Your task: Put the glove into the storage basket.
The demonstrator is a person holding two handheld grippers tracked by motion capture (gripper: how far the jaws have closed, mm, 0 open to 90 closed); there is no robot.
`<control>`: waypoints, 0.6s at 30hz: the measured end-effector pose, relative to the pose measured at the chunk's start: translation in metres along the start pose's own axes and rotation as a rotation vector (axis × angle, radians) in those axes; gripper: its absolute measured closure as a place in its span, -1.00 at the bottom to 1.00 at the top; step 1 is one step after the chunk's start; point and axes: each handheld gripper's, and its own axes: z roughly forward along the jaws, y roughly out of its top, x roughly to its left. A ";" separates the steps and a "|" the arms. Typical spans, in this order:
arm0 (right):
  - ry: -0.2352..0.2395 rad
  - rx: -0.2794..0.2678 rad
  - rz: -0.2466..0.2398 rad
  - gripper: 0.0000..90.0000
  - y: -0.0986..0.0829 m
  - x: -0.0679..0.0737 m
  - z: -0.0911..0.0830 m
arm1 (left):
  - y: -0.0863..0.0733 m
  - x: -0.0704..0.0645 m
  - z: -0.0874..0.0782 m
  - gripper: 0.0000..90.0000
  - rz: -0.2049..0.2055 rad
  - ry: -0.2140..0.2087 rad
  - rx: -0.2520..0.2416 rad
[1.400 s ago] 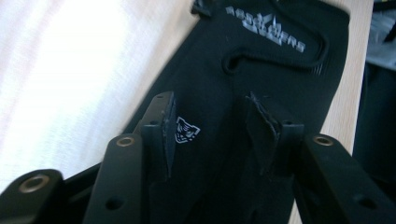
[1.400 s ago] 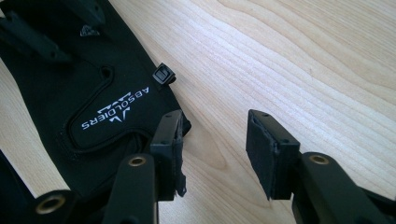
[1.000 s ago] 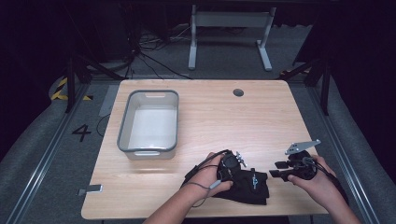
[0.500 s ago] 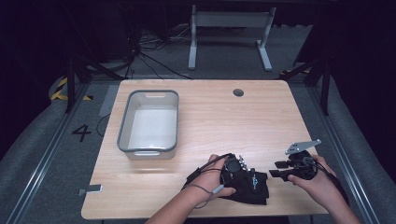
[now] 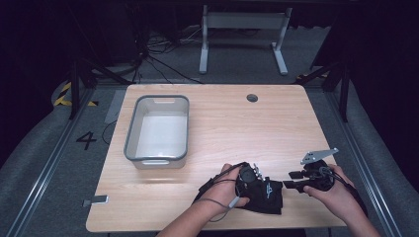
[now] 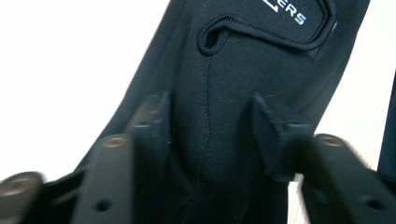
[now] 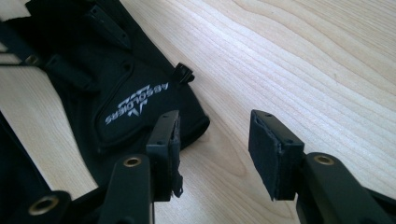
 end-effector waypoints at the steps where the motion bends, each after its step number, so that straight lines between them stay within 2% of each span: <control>1: 0.001 -0.001 -0.001 0.21 0.000 0.000 0.000 | -0.001 0.003 -0.001 0.31 -0.023 -0.005 -0.014; 5: 0.000 0.000 -0.003 0.22 0.000 -0.001 0.000 | -0.002 0.006 -0.002 0.52 -0.036 -0.023 -0.023; 6: 0.001 -0.001 -0.002 0.23 0.000 -0.002 0.000 | -0.002 0.010 -0.003 0.55 -0.058 -0.047 -0.031; 8: 0.001 -0.005 0.002 0.23 0.000 -0.003 0.000 | -0.003 0.013 -0.005 0.60 -0.067 -0.061 -0.039; 15: 0.000 -0.015 0.006 0.24 -0.001 -0.004 -0.003 | -0.001 0.011 -0.014 0.65 -0.081 -0.054 -0.030; 18: 0.000 -0.018 0.007 0.24 -0.002 -0.005 -0.003 | 0.000 0.011 -0.025 0.65 -0.094 -0.053 -0.030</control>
